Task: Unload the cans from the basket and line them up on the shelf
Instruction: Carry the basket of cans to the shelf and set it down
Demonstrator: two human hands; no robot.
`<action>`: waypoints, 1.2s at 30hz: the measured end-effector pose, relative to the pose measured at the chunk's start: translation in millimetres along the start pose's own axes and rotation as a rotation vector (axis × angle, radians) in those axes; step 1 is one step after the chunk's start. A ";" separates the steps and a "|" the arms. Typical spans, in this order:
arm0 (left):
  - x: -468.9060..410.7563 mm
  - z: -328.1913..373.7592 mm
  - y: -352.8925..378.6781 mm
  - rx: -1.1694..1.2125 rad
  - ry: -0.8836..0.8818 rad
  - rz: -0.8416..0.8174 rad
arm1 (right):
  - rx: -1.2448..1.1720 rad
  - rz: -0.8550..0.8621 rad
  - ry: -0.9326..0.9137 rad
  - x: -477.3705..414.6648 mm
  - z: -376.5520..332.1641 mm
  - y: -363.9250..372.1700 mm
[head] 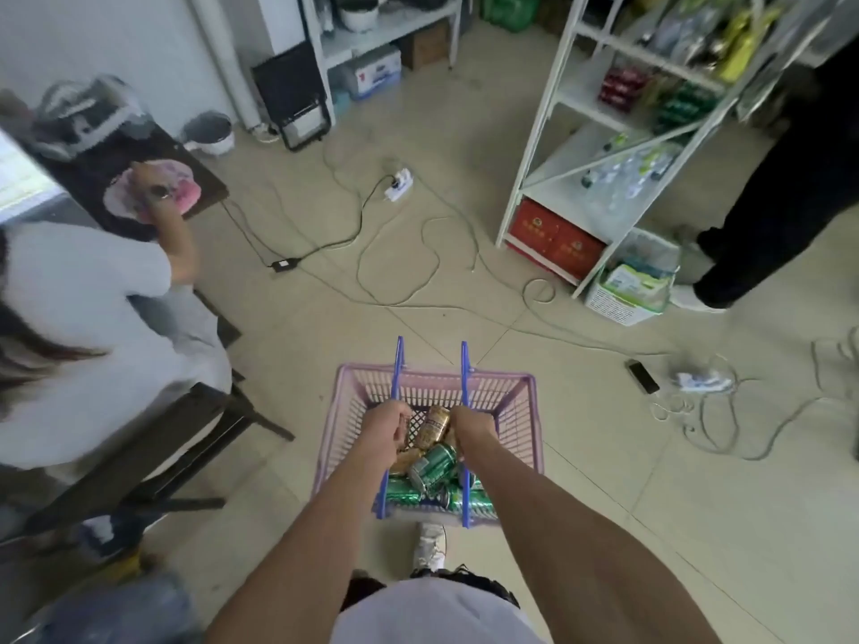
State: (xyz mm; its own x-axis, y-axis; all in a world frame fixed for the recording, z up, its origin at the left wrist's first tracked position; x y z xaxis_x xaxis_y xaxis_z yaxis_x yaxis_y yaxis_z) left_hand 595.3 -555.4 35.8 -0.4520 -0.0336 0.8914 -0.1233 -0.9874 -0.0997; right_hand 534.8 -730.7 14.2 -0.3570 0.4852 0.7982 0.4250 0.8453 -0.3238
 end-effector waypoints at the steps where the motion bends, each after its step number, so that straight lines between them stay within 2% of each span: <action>1: -2.5 9.7 8.9 -0.005 0.007 -0.017 | -0.013 0.021 0.011 -5.2 -7.7 -6.1; 6: -14.0 59.9 34.6 -0.044 0.042 -0.075 | -0.045 0.041 0.029 -28.9 -48.8 -12.2; 14: -81.3 153.5 43.4 -0.046 0.045 -0.078 | -0.040 0.054 0.074 -84.6 -135.3 6.7; 17: -98.5 205.2 55.4 -0.031 0.060 -0.143 | -0.024 0.008 0.047 -97.5 -185.2 8.8; 25: -138.5 320.3 65.0 -0.051 0.089 -0.131 | -0.035 -0.005 -0.006 -150.4 -284.3 38.1; 30: -180.7 386.0 63.5 -0.136 0.098 -0.045 | -0.060 0.034 0.028 -207.3 -337.6 59.9; 36: -210.7 469.3 95.0 -0.136 0.083 -0.013 | -0.047 -0.032 0.018 -256.7 -429.0 55.8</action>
State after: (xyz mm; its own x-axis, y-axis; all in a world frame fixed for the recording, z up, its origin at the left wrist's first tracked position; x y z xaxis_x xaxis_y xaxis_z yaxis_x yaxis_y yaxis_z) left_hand 1093.5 -714.8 46.0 -0.5199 -0.0022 0.8542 -0.2454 -0.9574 -0.1519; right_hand 1007.1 -904.0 9.2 -0.3562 0.4540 0.8167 0.4524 0.8486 -0.2743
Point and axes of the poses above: each hand's wrist, its own x-axis away from the middle knuckle, its own y-axis out of the palm, z = x × y, the point moved 9 cm from there along -x, towards the middle knuckle, and after that the axes turned 1 degree about -y, right-handed, at the moved point
